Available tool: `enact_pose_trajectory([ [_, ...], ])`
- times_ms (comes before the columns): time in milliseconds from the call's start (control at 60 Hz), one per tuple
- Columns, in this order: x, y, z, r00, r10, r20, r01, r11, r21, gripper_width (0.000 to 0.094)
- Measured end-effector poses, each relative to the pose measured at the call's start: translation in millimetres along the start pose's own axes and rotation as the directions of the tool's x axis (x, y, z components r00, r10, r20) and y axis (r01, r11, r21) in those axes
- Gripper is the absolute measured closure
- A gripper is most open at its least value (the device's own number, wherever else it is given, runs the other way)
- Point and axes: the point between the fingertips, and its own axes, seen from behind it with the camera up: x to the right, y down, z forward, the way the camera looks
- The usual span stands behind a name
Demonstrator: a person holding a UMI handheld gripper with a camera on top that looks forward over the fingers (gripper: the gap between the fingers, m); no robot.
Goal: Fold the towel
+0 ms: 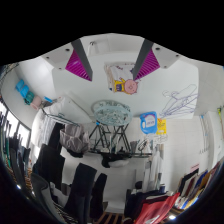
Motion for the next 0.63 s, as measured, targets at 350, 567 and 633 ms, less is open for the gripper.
enact_pose_trajectory([
  [350,9.6,19.9,-137.0,0.999,0.043,0.002,-0.043,0.999,0.027,0.0082],
  [567,22.1,19.6,-135.0,0.999,0.031,-0.021,-0.03,0.999,0.034,0.0083],
  [633,24.9,19.7,-130.4,1.0,0.024,-0.016,-0.024,0.999,0.026,0.0087],
])
